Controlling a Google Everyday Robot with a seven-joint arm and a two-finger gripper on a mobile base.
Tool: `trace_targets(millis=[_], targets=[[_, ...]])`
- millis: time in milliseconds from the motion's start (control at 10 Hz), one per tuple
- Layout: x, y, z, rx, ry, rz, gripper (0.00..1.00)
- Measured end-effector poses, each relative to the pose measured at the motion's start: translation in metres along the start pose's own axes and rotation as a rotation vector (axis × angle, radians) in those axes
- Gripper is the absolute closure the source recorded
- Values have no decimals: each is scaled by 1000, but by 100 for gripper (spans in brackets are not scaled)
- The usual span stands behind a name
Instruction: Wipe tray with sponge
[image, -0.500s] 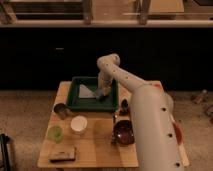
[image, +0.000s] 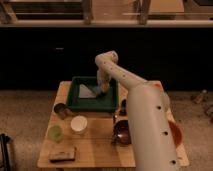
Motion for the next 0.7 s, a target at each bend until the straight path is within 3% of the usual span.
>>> trace_targets(millis=[200, 400, 700], targets=[[-30, -11, 6, -7, -35, -74, 100], [-53, -4, 8, -29, -67, -140, 100], [-57, 19, 2, -60, -96, -189, 100]])
